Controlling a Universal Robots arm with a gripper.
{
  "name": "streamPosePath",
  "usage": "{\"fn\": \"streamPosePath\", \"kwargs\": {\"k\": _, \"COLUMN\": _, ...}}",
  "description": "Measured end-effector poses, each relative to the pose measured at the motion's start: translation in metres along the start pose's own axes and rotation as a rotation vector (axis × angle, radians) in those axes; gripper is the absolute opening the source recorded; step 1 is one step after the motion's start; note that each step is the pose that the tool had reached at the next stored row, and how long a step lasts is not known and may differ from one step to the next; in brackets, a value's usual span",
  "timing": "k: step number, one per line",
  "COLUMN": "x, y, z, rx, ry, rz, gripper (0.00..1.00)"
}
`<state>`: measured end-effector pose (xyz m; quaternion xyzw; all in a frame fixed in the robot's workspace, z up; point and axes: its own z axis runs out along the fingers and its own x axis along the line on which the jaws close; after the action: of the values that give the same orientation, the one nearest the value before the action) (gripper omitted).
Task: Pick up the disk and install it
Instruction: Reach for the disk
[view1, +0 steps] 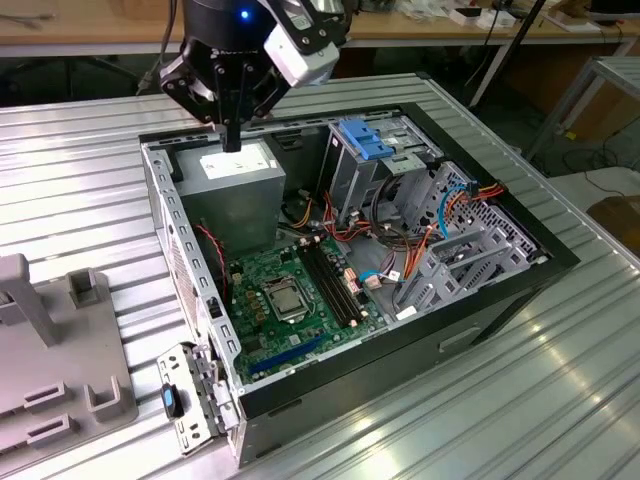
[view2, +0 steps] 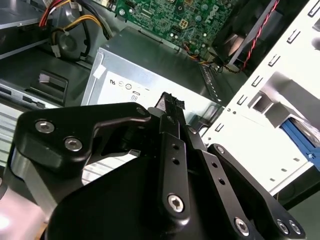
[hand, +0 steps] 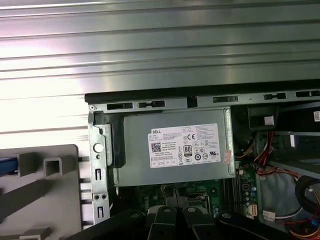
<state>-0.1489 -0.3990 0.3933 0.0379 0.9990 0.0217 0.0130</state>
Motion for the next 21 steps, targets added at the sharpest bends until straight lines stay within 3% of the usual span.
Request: {"fn": "streamPosePath", "kwargs": {"k": 21, "x": 0.0334, "y": -0.0027, "z": -0.0009, "rx": 0.0001, "ry": 0.0001, "rz": 0.0, "gripper": 0.11}}
